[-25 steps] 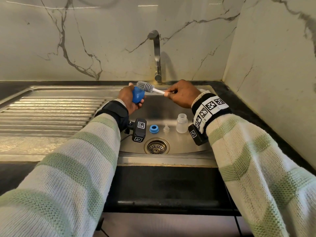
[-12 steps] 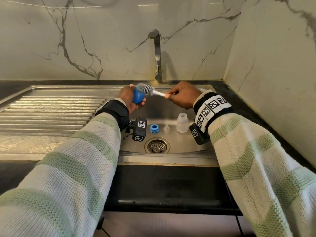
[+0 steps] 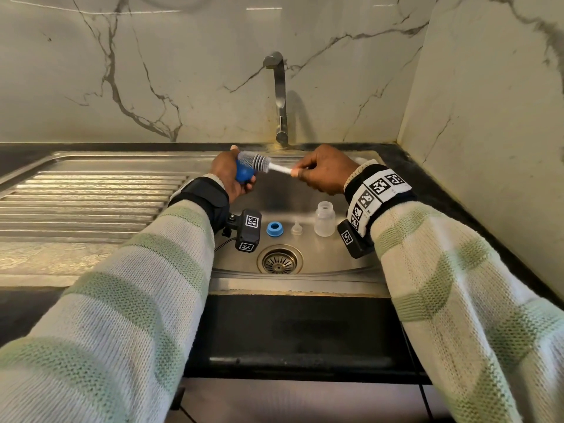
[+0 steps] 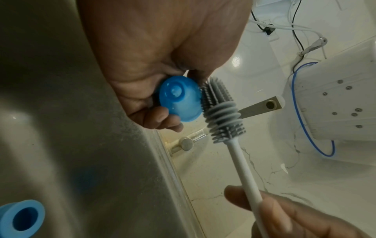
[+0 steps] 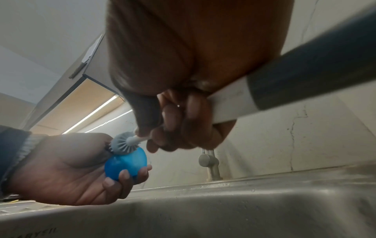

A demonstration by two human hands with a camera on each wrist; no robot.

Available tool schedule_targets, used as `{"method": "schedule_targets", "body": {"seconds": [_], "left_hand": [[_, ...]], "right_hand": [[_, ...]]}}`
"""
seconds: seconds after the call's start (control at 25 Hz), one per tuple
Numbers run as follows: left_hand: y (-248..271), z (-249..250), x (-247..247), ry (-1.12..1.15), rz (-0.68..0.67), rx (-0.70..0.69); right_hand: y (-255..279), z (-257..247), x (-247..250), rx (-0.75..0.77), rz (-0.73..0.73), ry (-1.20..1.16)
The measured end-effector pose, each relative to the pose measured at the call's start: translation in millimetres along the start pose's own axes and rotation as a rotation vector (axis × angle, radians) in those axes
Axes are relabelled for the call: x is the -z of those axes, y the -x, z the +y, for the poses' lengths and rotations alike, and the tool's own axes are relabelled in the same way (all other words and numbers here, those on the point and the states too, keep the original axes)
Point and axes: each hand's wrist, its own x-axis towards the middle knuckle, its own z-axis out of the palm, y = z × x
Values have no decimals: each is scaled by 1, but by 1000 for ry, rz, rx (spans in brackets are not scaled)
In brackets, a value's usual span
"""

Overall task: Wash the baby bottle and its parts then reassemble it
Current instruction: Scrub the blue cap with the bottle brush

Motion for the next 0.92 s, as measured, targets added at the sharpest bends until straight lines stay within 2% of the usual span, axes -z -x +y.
{"method": "schedule_targets", "body": {"seconds": [0.16, 0.48, 0.6, 0.72, 0.92], "left_hand": [[0, 0, -2, 22, 5, -5], [-1, 0, 0, -20, -14, -2], [-1, 1, 1, -17, 3, 0], [0, 1, 0, -30, -15, 17], [1, 2, 1, 7, -66, 12]], "right_hand": [[-3, -1, -3, 17, 38, 43], [-2, -2, -3, -18, -11, 0], [-2, -2, -2, 5, 45, 44], [1, 1, 0, -40, 16, -29], [3, 2, -1, -13, -1, -33]]}}
